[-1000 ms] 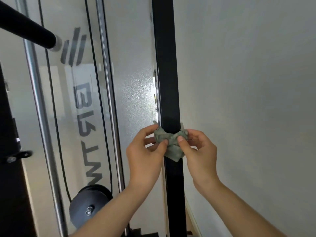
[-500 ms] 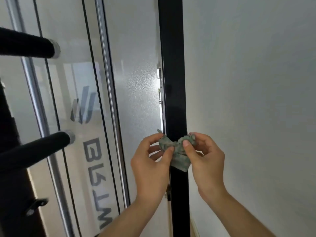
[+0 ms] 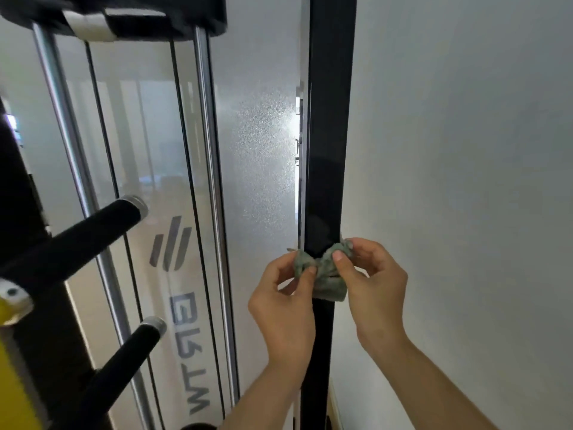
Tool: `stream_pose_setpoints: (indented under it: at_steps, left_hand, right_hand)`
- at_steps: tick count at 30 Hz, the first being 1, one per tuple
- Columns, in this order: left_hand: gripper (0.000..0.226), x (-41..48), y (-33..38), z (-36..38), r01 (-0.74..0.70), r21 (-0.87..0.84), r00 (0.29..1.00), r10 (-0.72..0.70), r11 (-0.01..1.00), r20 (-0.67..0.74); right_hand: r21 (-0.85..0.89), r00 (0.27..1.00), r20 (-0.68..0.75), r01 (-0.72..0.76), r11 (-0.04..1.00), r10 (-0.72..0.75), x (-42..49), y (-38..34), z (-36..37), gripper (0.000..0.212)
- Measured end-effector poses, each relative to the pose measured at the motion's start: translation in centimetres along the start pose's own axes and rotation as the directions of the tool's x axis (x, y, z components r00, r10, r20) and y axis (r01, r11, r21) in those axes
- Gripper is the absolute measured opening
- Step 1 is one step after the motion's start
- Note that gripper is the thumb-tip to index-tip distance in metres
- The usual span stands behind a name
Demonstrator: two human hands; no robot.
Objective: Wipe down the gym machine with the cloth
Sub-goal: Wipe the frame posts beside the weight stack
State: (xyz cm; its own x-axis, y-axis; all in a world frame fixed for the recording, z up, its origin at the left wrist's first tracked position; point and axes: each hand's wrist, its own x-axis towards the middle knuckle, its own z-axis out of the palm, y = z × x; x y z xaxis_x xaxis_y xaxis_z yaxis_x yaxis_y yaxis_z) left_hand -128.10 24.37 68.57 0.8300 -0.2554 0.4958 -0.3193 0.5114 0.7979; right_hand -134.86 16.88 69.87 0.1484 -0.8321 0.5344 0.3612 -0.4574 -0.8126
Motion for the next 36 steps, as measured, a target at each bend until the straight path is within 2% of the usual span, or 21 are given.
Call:
stream_pose_setpoints:
  at_steps: [11, 18, 36]
  left_hand:
    - [0.032, 5.4, 8.4, 3.0, 0.048, 0.065, 0.997, -0.051, 0.997, 0.050]
    - [0.026, 8.6, 12.5, 4.7, 0.040, 0.181, 0.995, -0.056, 0.983, 0.081]
    - [0.019, 15.5, 23.1, 8.7, -0.005, 0.250, 0.992, -0.026, 0.968, 0.121]
  right_hand:
    - [-0.032, 0.996, -0.009, -0.090, 0.995, 0.089, 4.7, -8.0, 1.9, 0.020]
    - [-0.045, 0.995, 0.008, -0.098, 0.994, 0.099, 7.7, -12.6, 3.1, 0.019]
    - [-0.124, 0.999, 0.019, -0.027, 0.992, 0.030, 14.5, -23.9, 6.0, 0.019]
